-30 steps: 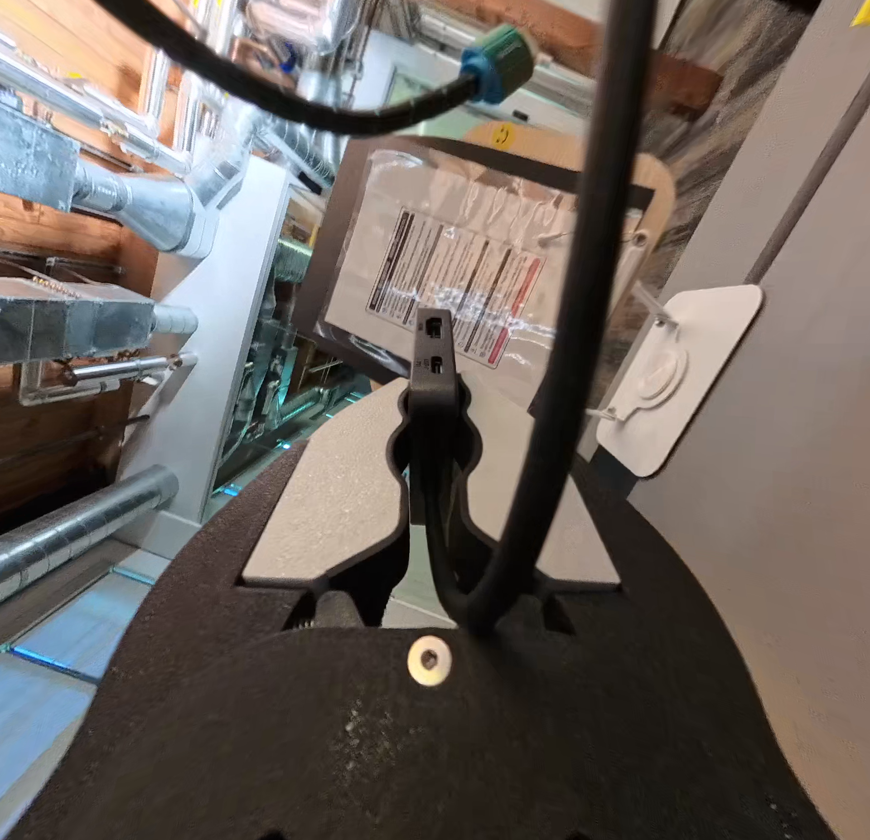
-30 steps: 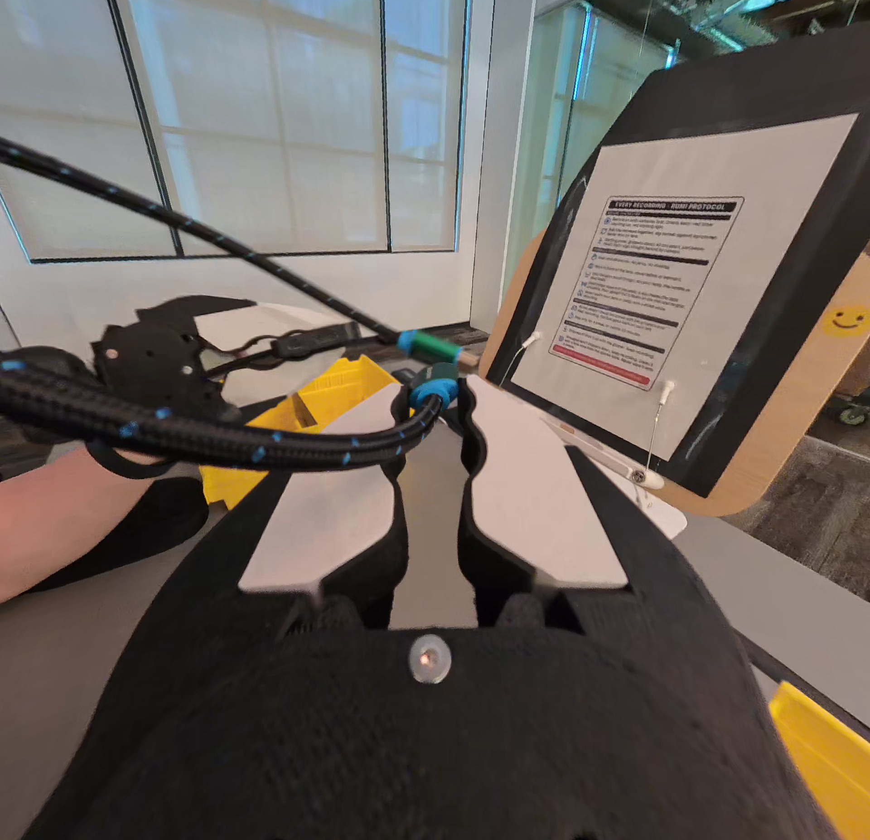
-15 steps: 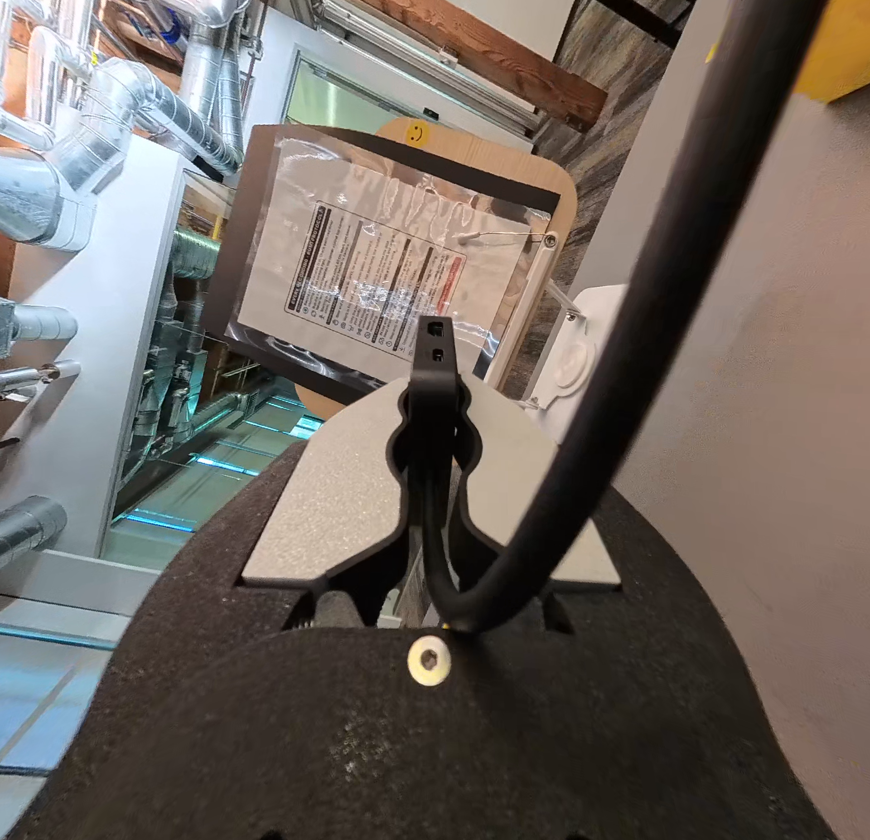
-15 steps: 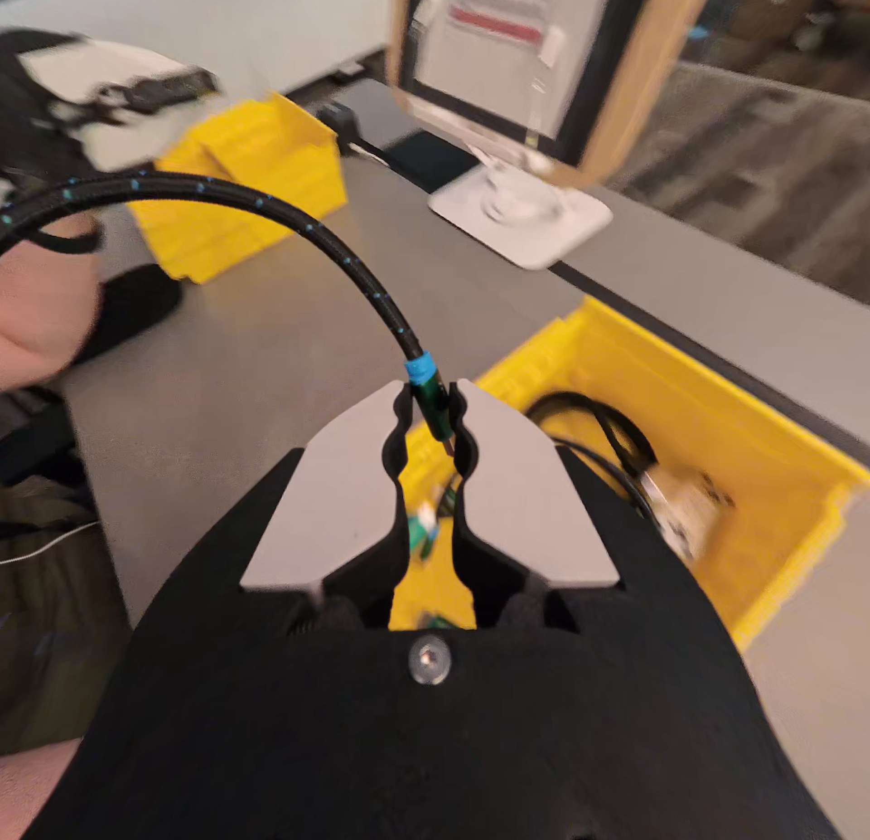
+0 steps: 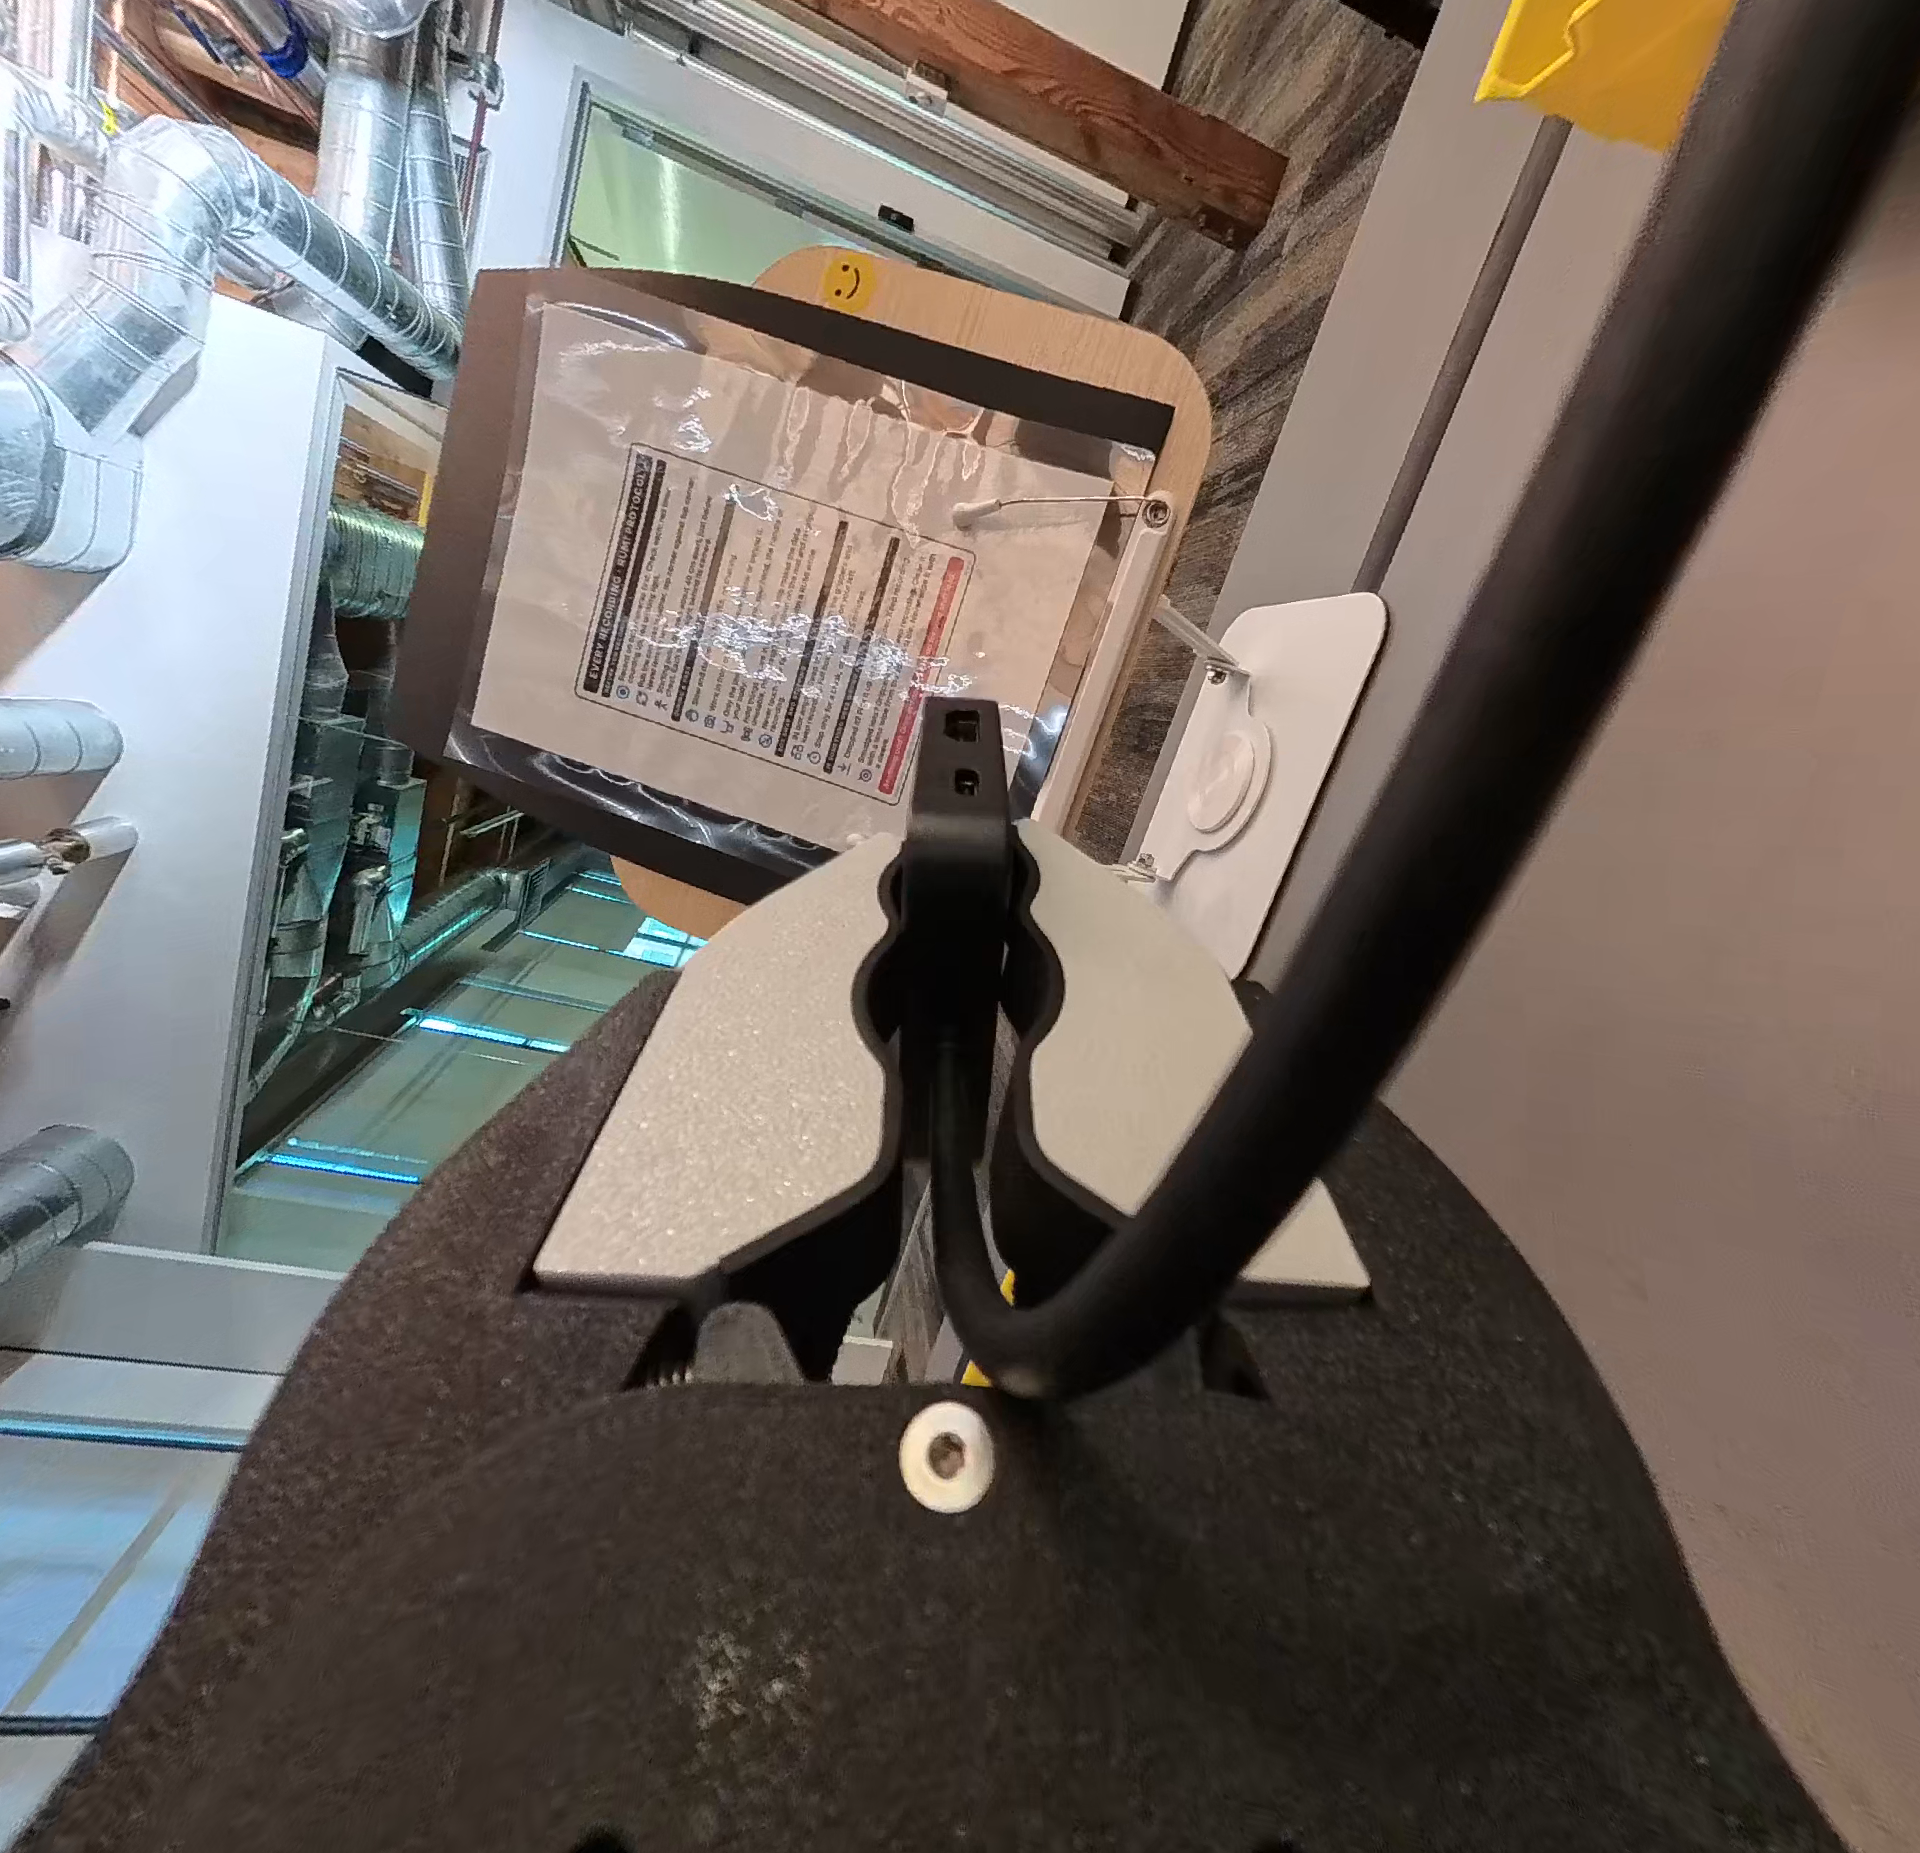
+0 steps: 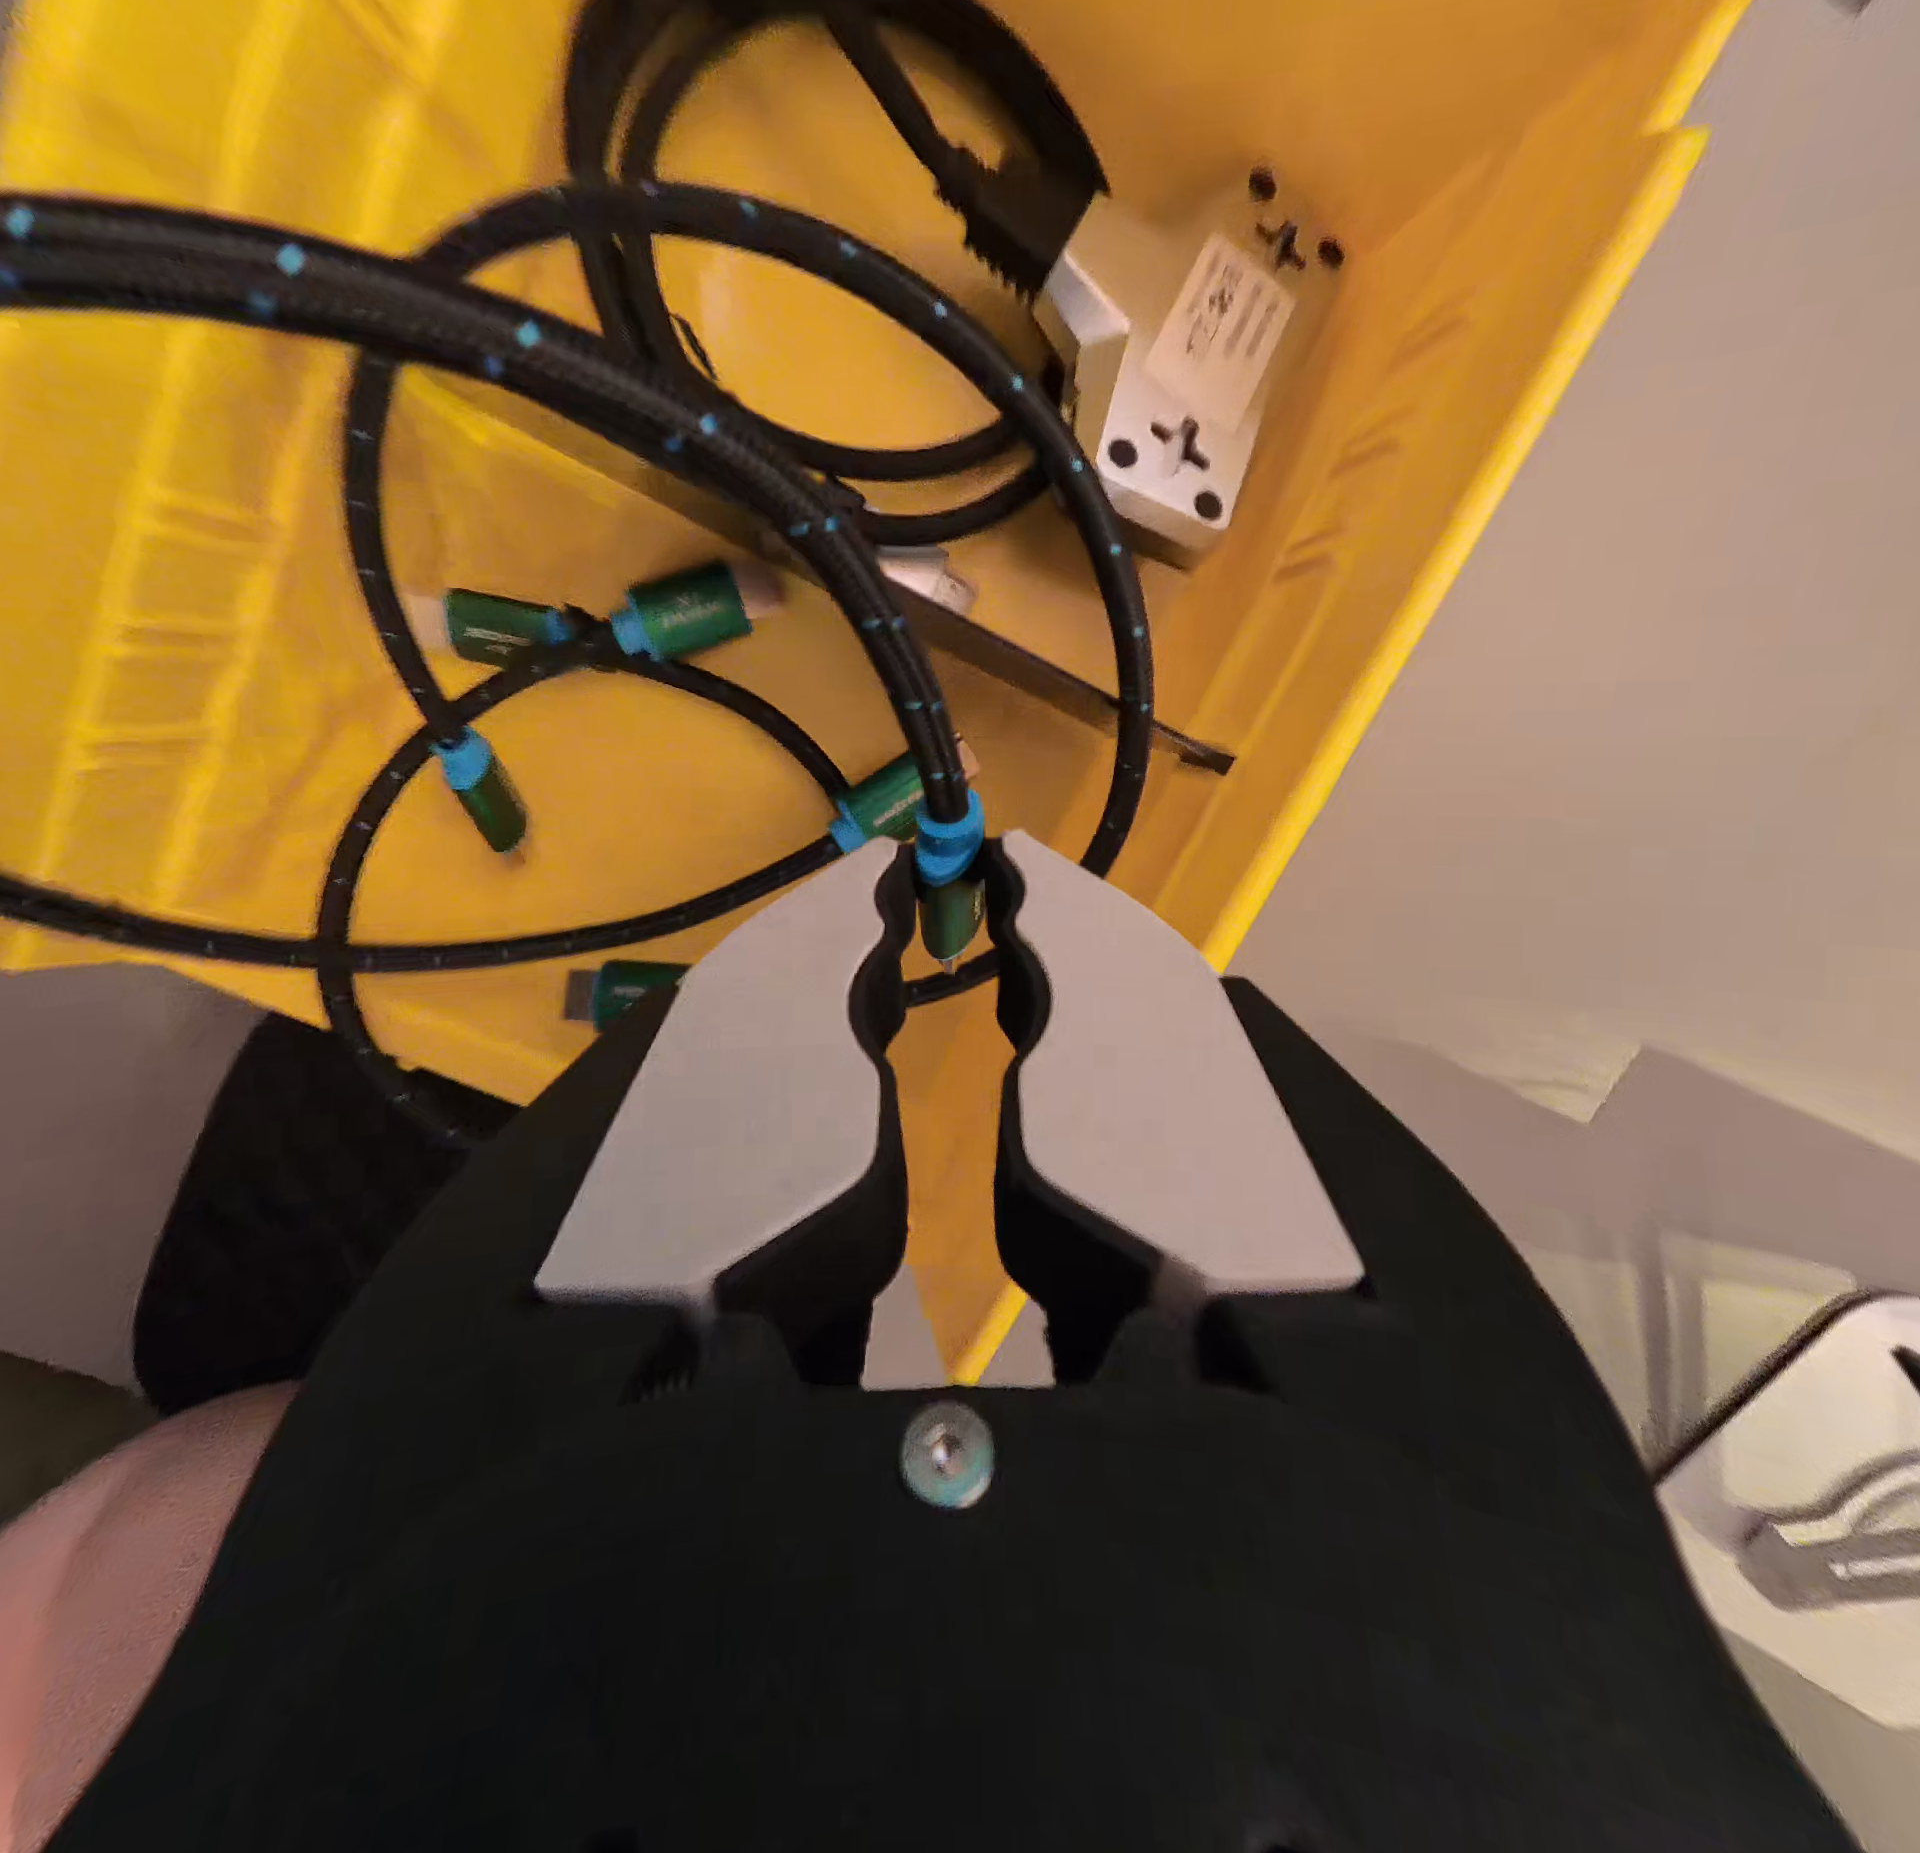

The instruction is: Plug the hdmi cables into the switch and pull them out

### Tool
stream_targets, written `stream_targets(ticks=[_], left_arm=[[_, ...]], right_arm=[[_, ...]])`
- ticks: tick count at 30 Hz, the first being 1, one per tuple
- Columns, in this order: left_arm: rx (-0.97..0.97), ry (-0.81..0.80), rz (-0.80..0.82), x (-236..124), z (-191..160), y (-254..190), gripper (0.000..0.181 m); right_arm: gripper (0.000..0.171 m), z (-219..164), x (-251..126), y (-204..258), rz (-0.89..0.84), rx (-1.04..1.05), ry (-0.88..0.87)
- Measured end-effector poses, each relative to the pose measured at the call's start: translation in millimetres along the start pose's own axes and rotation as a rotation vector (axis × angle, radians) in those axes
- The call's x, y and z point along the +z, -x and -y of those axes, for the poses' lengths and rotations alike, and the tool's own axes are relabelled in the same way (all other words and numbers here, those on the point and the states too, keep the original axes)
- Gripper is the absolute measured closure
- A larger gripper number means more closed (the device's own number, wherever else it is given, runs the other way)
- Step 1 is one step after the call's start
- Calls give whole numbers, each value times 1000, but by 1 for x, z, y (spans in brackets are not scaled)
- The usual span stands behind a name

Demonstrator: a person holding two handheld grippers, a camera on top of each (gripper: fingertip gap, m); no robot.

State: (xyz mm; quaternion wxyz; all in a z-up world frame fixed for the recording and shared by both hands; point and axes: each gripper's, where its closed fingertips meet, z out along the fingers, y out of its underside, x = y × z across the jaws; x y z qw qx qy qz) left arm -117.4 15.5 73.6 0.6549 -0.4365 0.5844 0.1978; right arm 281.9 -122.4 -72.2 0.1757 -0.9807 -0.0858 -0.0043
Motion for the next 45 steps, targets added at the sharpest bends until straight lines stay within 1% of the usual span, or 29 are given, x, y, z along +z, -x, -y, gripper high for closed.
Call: stream_targets(ticks=[1,4,6,8,10,11,13,15,16,17,19,20,22,25,26,28,29,33,35,37,38,40,42,43,45], left_arm=[[-3,1,0,0,-1,1,168],[-8,8,-5,0,-3,1,168],[-9,5,-10,0,-3,0,168],[-6,-6,-15,-1,-1,0,168],[-2,-26,-24,-3,3,-2,168],[-1,-43,-37,-4,6,-4,168],[-7,-95,-88,-7,16,-13,168],[-17,-152,-129,-11,29,-21,168],[-15,-180,-145,-14,35,-25,168],[-10,-206,-155,-17,42,-27,168],[5,-245,-160,-23,53,-31,168],[14,-259,-157,-26,58,-32,168],[32,-285,-157,-32,67,-35,167],[40,-331,-174,-41,79,-40,167],[43,-337,-177,-43,82,-41,167],[57,-343,-179,-45,85,-42,167],[64,-346,-179,-47,86,-43,167],[104,-336,-176,-47,86,-47,167],[104,-334,-200,-46,85,-51,166],[95,-331,-208,-44,84,-52,161],[109,-306,-177,-41,81,-49,155],[139,-241,-106,-35,71,-39,145],[125,-190,-98,-31,60,-32,141],[112,-169,-96,-29,55,-28,139],[98,-117,-81,-27,41,-18,139]], right_arm=[[157,-2,6,-3,-7,21,30],[156,-9,24,6,64,50,113],[149,-13,28,8,79,65,157],[140,-9,17,6,56,102,125],[140,4,-11,7,4,106,10],[140,15,-29,11,-32,74,-68],[136,55,-68,29,-128,-97,-299],[133,104,-110,73,-203,-379,-597],[132,125,-130,104,-237,-527,-745],[134,138,-143,143,-221,-682,-868],[134,144,-148,228,-102,-989,-1026],[133,143,-144,261,-62,-1101,-1071],[134,143,-129,303,-65,-1239,-1078],[135,146,-119,331,-148,-1350,-1128],[139,145,-119,338,-146,-1370,-1151],[144,145,-119,345,-158,-1392,-1182],[147,145,-116,346,-167,-1406,-1173],[151,145,-111,345,-262,-1460,-1146],[154,145,-108,344,-292,-1482,-1123],[155,144,-106,342,-298,-1489,-1097],[155,145,-106,340,-303,-1482,-1083],[156,151,-105,325,-364,-1445,-1043],[156,159,-105,299,-434,-1384,-983],[156,163,-105,280,-464,-1328,-942],[156,167,-104,232,-470,-1172,-840]])
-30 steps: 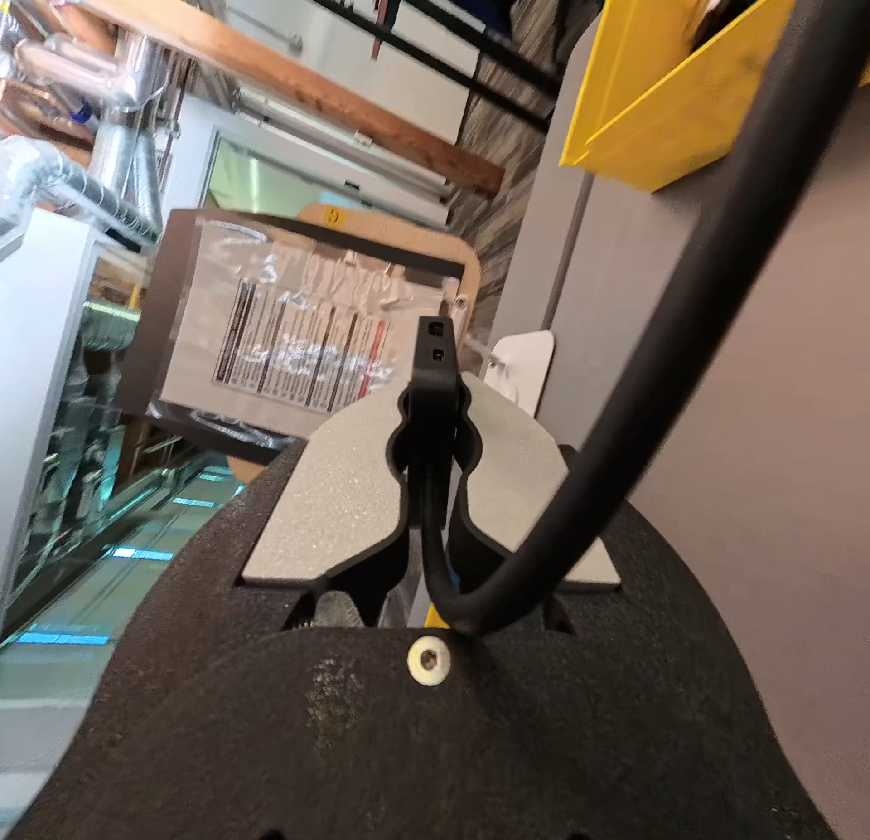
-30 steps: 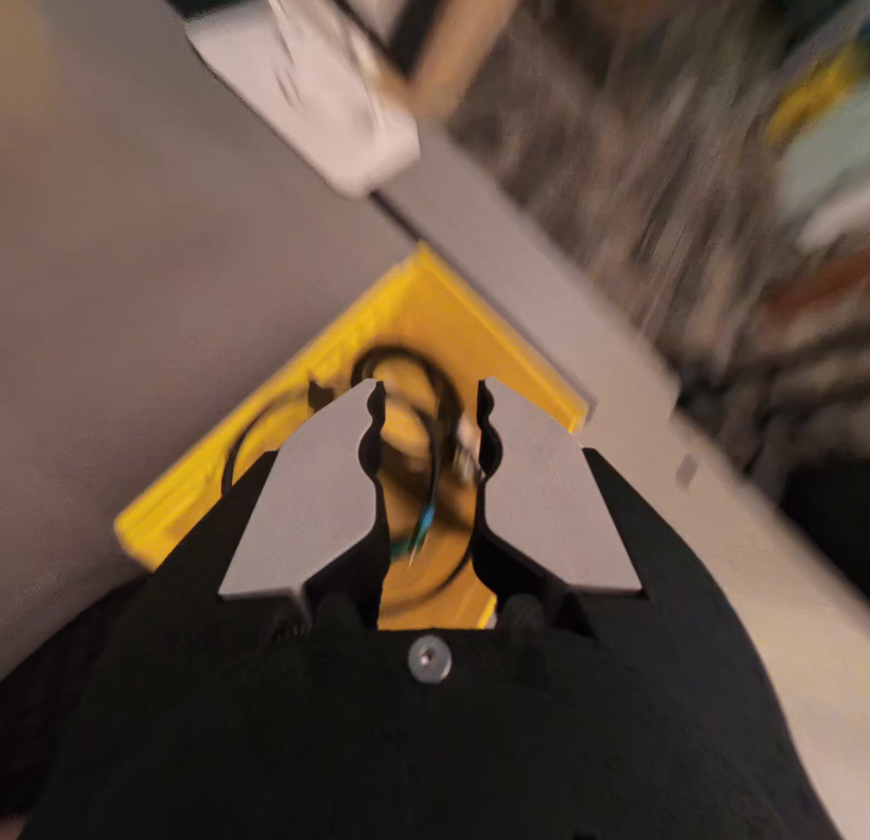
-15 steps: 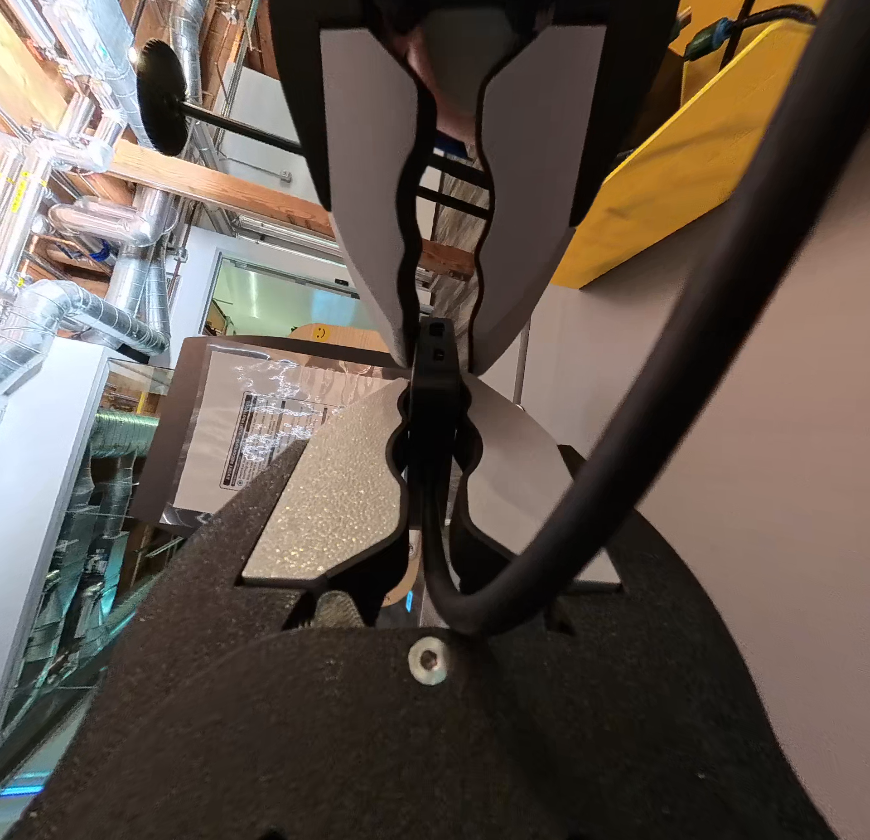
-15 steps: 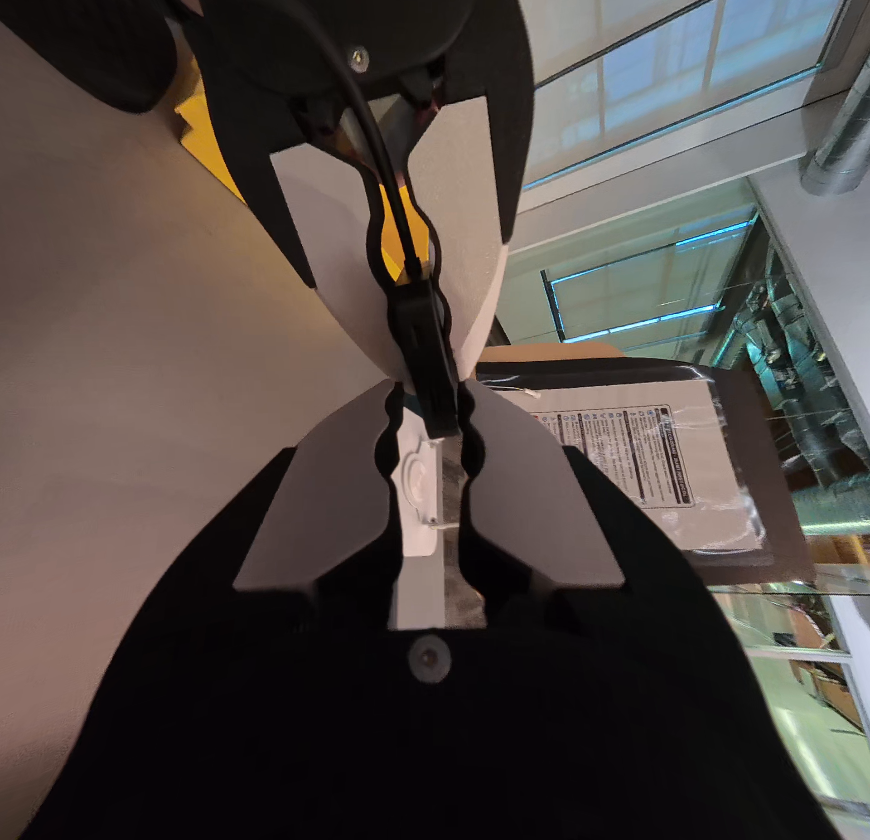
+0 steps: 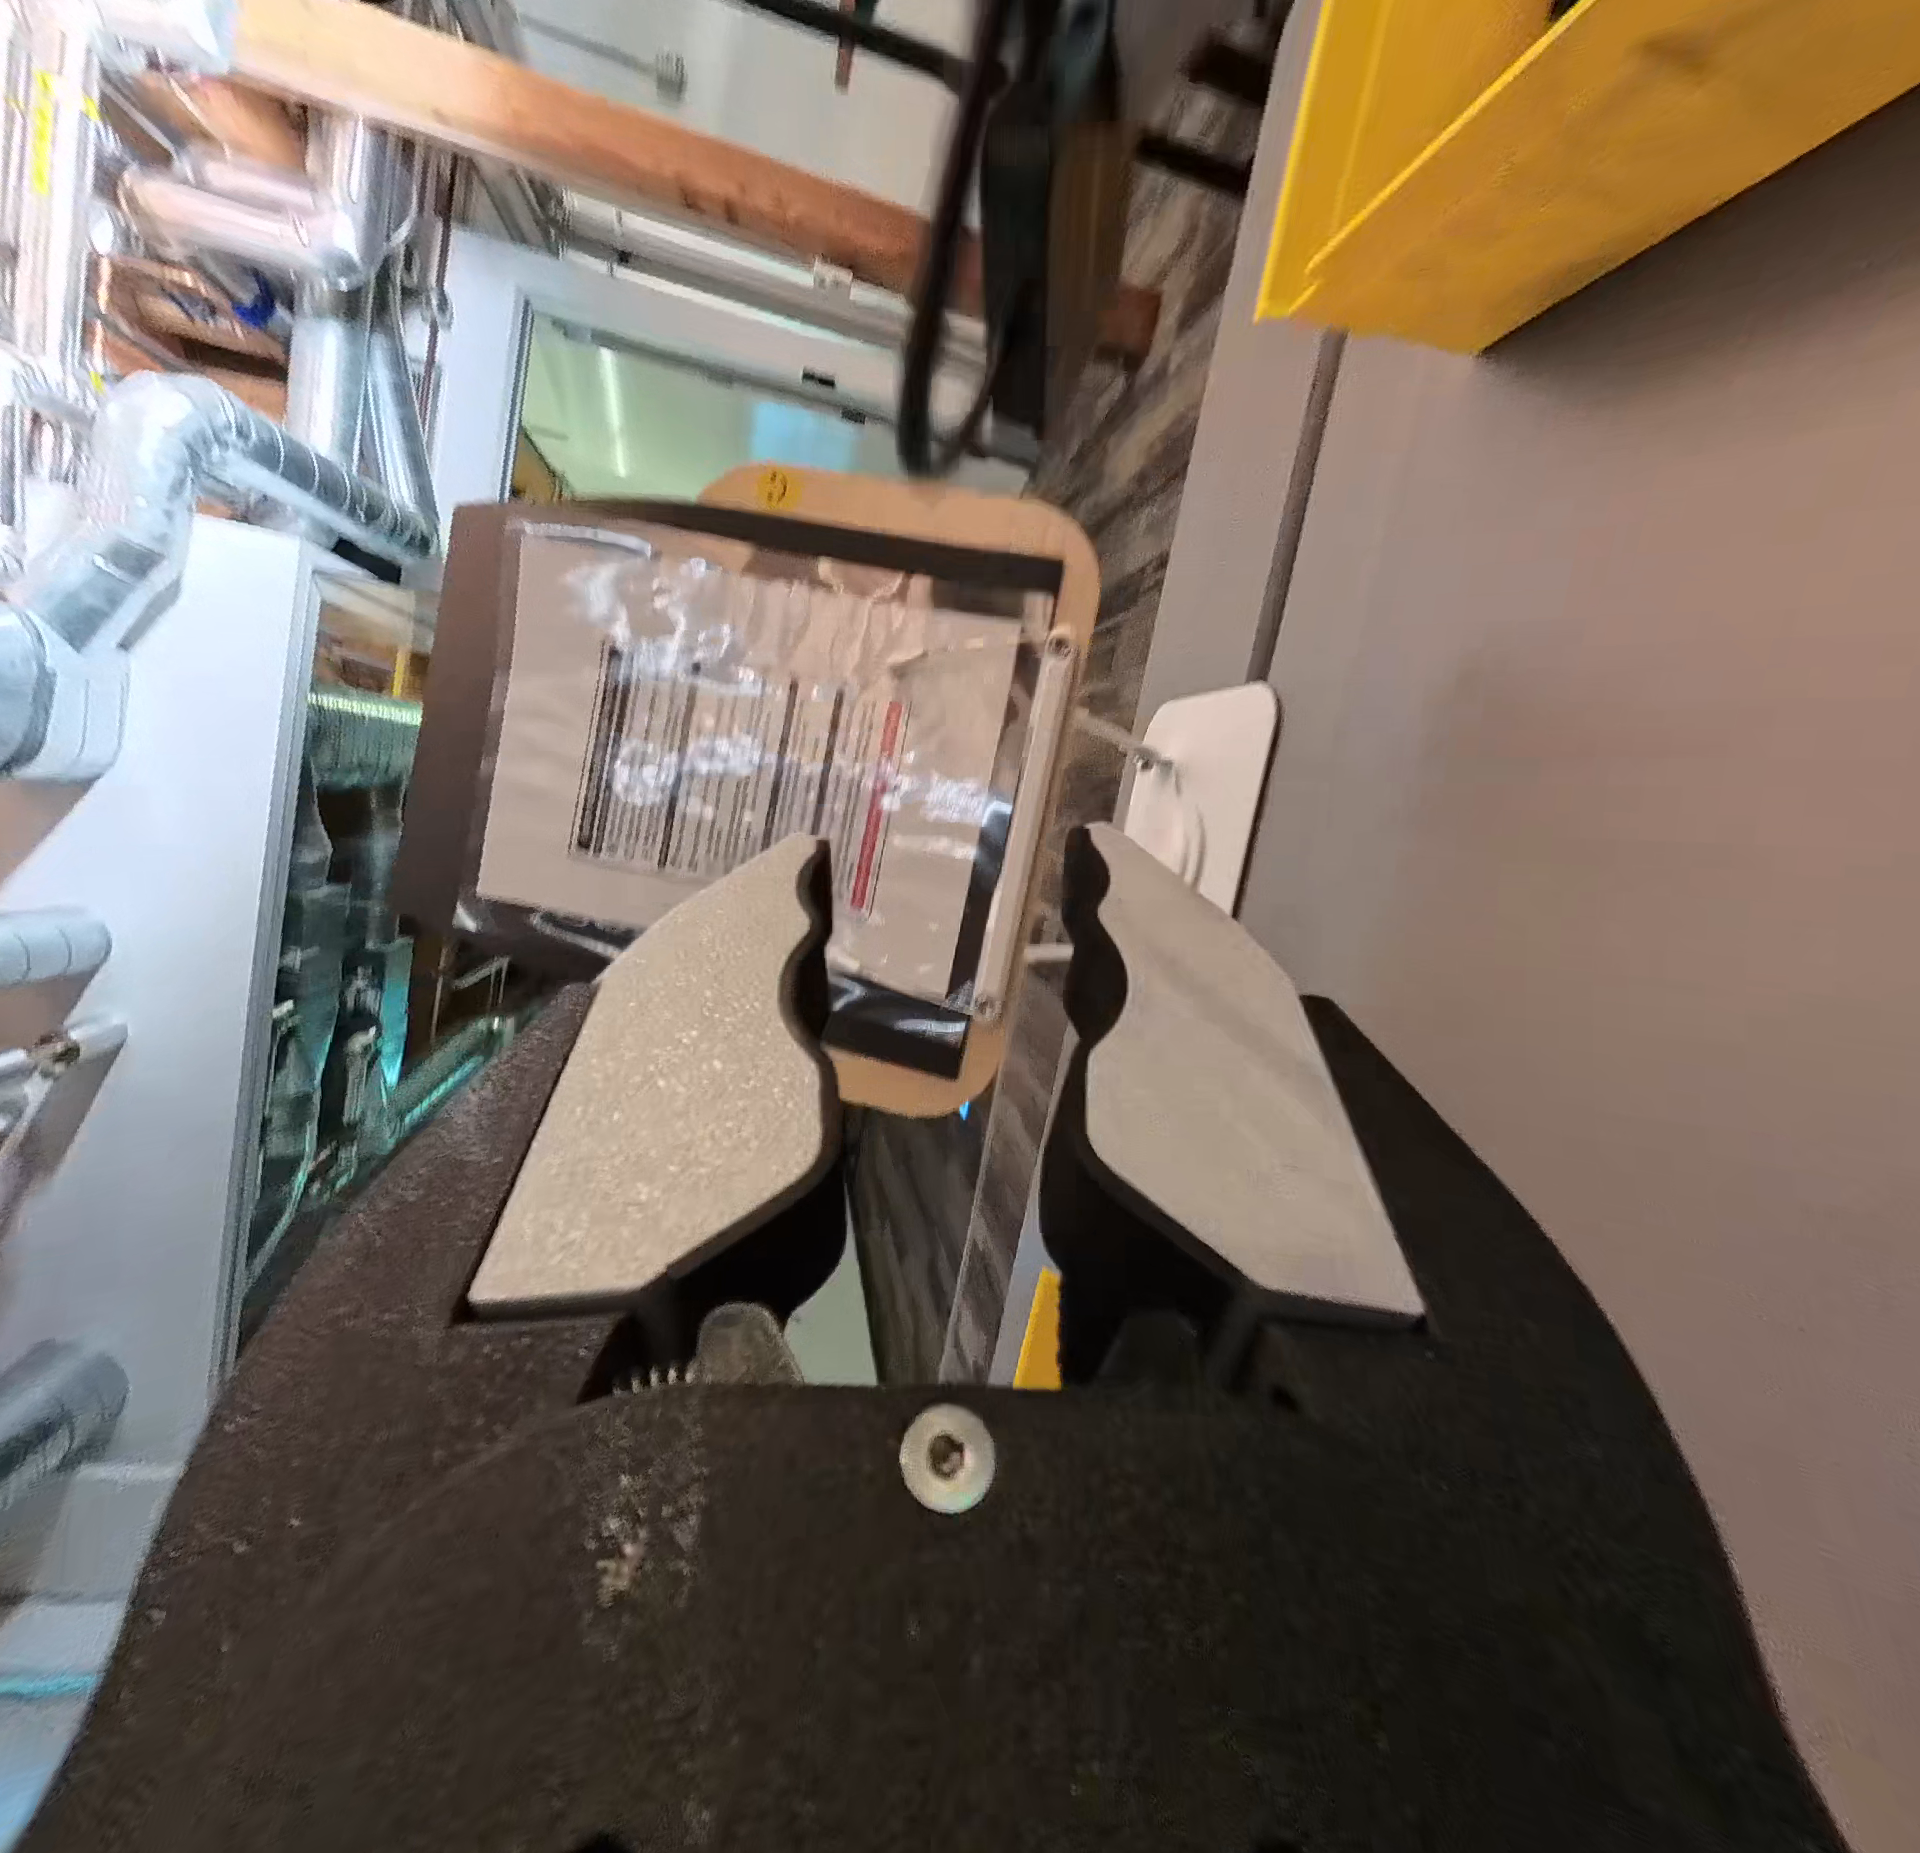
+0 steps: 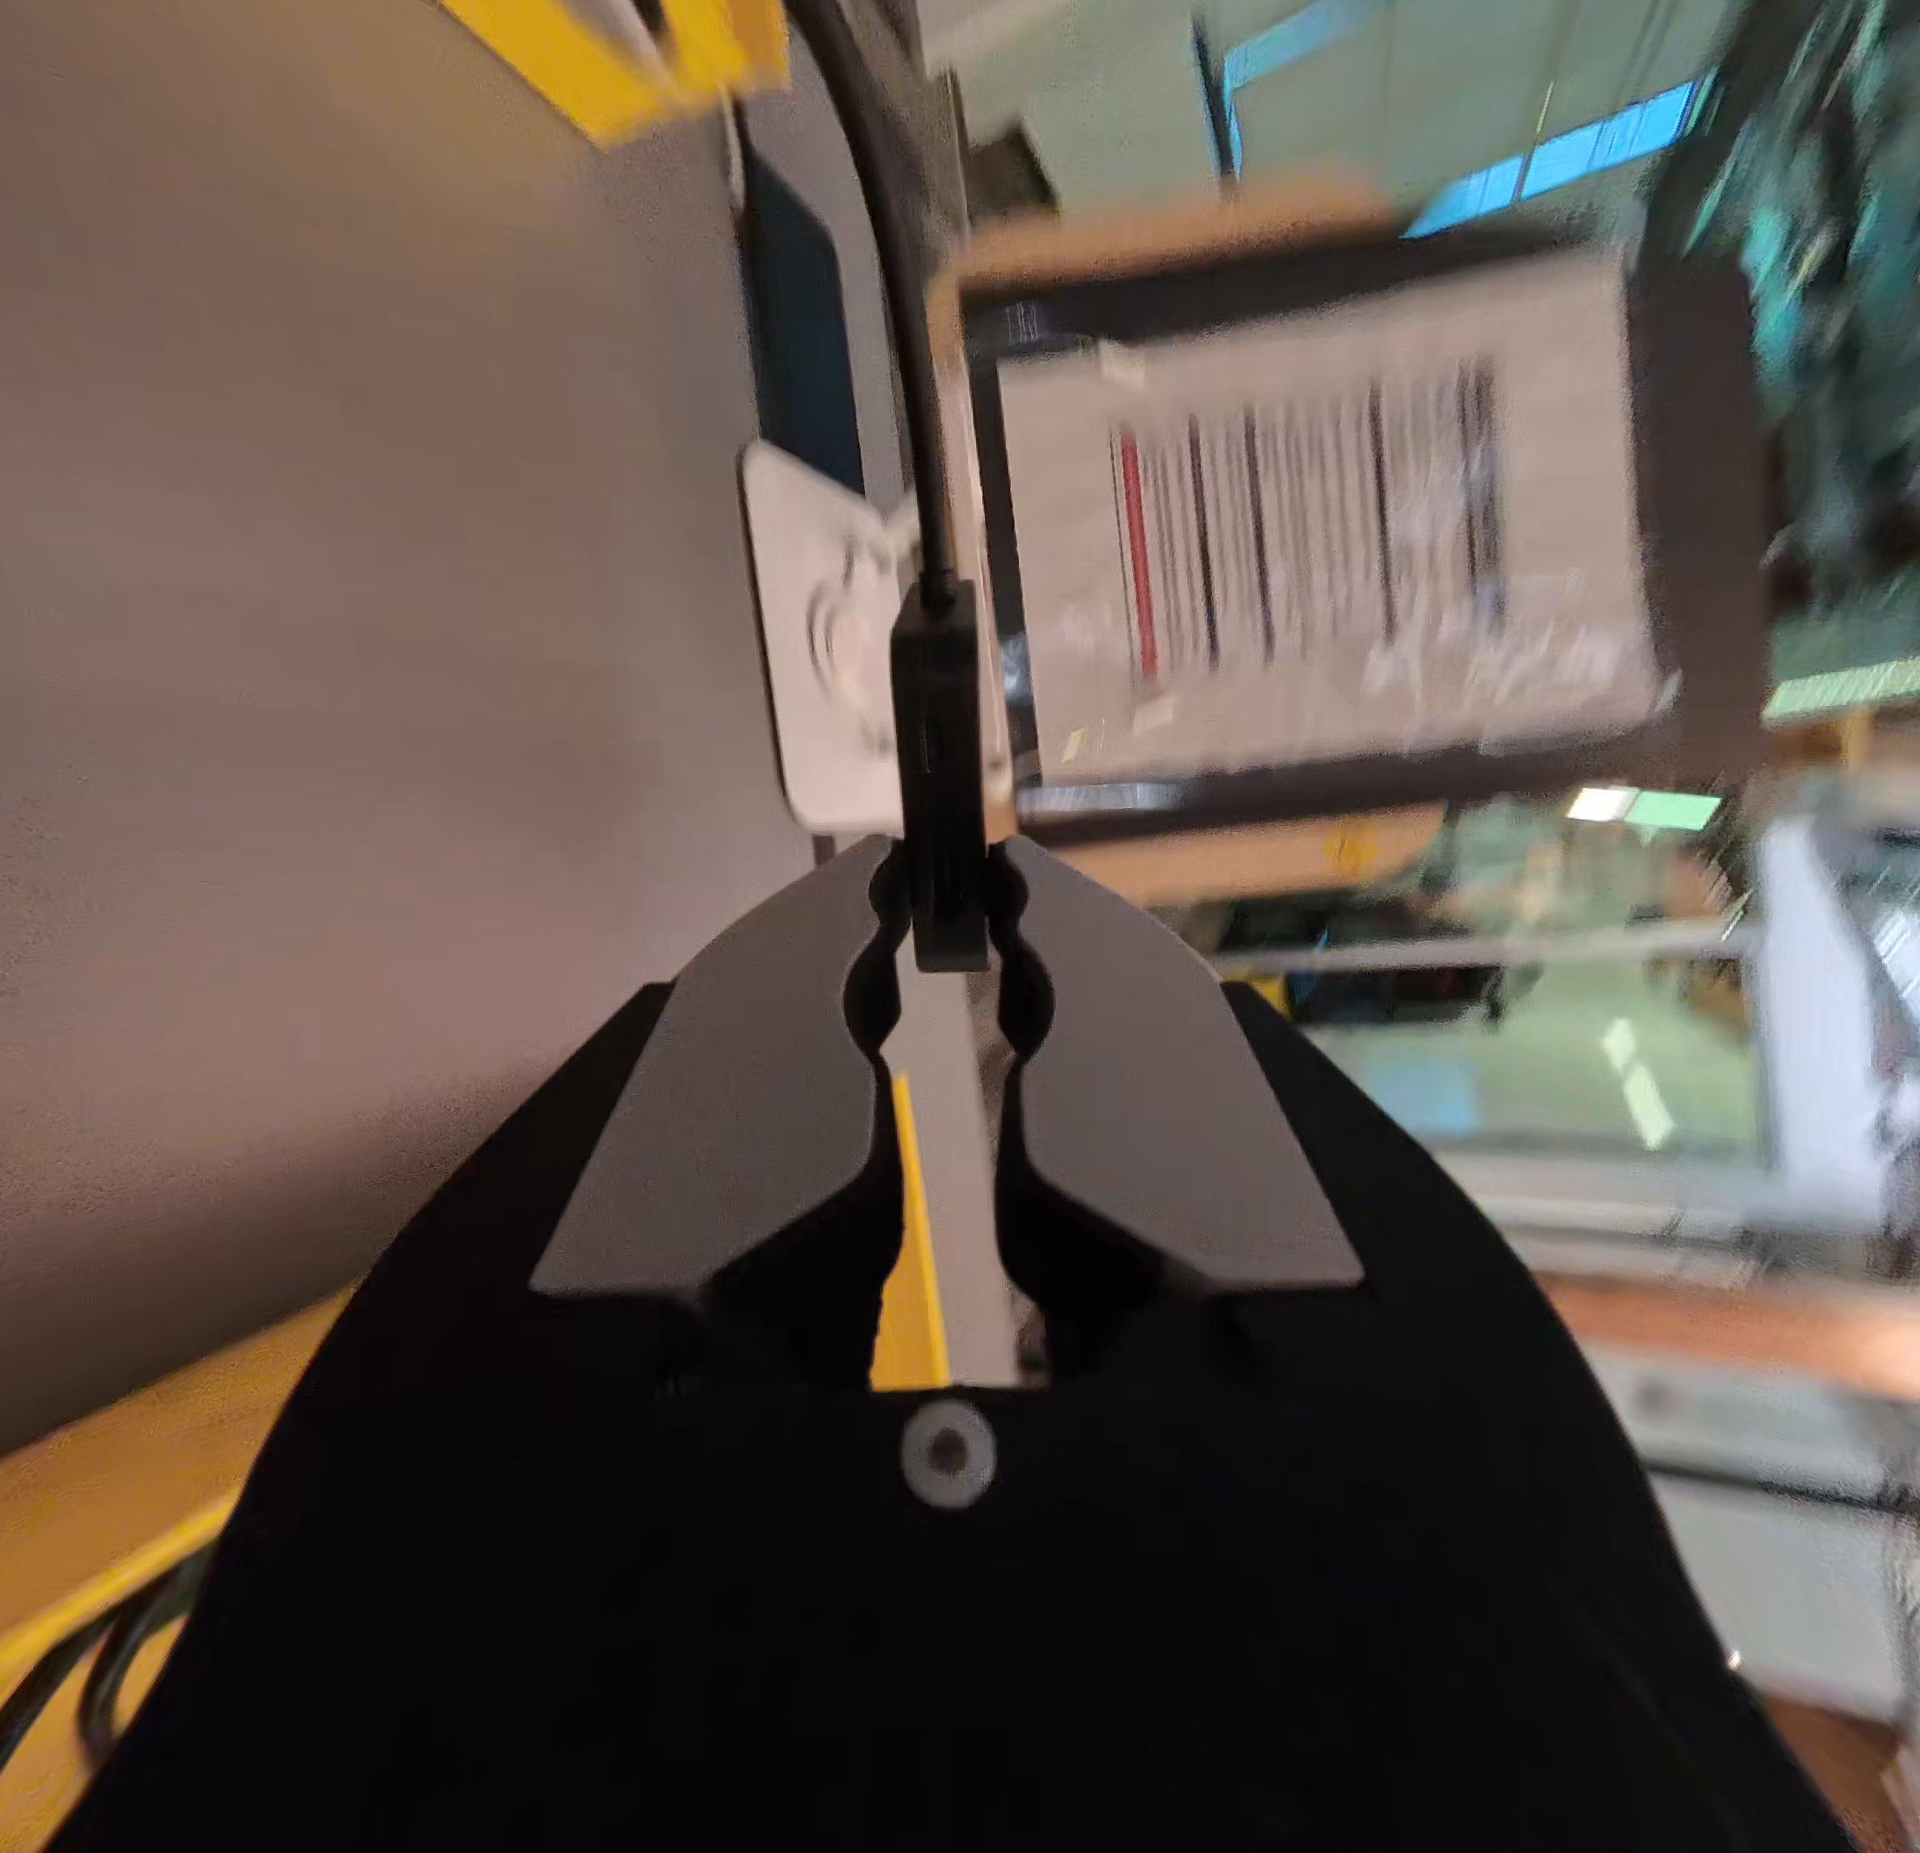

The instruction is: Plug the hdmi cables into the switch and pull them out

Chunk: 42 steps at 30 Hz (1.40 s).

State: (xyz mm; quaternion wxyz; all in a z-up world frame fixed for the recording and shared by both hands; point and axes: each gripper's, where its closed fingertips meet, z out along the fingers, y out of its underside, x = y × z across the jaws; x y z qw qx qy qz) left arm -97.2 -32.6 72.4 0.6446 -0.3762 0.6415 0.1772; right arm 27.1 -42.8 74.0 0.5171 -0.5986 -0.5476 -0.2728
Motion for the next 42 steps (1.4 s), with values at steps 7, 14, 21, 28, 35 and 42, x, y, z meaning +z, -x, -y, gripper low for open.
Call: stream_targets(ticks=[7,14,21,28,35,42], left_arm=[[-3,124,7,1,-33,11,142],[17,129,-13,6,-31,4,144],[25,140,-26,8,-32,0,144],[8,228,-13,-1,-56,16,143],[-479,604,-95,-59,-190,44,129],[-1011,953,-155,-112,-326,7,93]], right_arm=[[156,-194,-19,-33,-95,398,497],[156,-289,-16,28,136,492,799],[154,-305,-9,43,175,529,844],[148,-256,-67,3,76,644,720],[128,-267,-127,63,283,1017,921],[130,-311,-122,98,360,1333,998]])
